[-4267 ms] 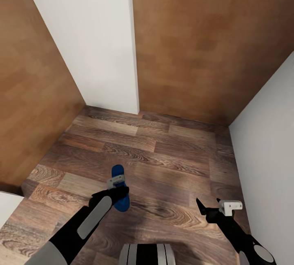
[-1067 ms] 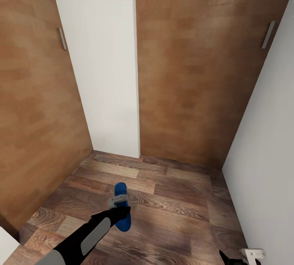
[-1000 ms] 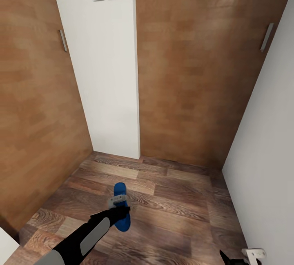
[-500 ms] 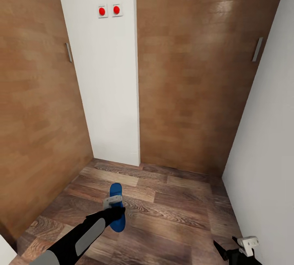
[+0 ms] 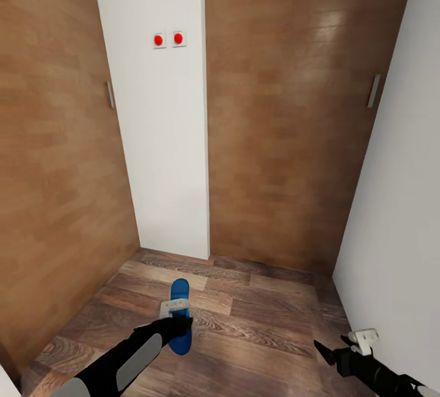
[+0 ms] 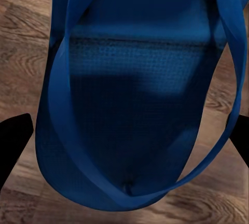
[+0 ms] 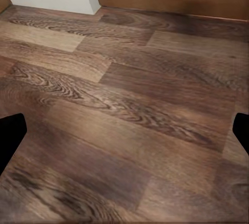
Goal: In the bedroom, move the book from the bed onto either nightstand, and place the two sandals side by side next to the bed.
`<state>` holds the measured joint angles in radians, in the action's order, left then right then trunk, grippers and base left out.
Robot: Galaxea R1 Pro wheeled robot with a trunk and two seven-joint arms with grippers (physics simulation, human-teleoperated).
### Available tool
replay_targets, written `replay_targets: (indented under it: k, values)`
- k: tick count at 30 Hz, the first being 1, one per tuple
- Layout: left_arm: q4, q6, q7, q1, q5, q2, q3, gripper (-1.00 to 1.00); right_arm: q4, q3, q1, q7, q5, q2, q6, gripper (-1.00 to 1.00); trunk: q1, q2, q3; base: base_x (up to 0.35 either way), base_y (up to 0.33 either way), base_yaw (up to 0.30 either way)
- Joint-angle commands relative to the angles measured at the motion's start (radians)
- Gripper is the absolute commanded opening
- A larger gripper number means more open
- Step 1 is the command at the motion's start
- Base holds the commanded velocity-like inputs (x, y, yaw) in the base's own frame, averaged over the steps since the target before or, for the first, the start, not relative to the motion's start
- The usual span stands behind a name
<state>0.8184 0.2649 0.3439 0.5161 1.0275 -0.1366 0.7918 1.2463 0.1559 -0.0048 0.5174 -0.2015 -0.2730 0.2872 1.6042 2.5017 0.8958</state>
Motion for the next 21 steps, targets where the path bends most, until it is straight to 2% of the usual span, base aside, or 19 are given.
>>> replay_targets:
  k: [1, 3, 21]
  values:
    - [0.002, 0.000, 0.009, 0.001, 0.008, -0.001, 0.005, -1.00, 0.007, 0.002, 0.000, 0.003, -0.010, 0.000, 0.023, 1.00, -0.001, 0.000, -0.003, 0.000, 0.000, 0.000]
    - [0.002, 0.000, 0.009, 0.001, 0.008, 0.000, 0.006, -1.00, 0.016, 0.002, -0.001, 0.003, -0.011, 0.001, 0.031, 1.00, -0.002, 0.000, -0.011, 0.000, 0.000, 0.000]
    - [0.002, 0.000, 0.009, 0.001, 0.010, 0.005, 0.006, -1.00, 0.027, 0.002, 0.000, 0.004, -0.009, 0.001, 0.024, 1.00, -0.002, 0.000, -0.011, 0.000, 0.000, 0.000]
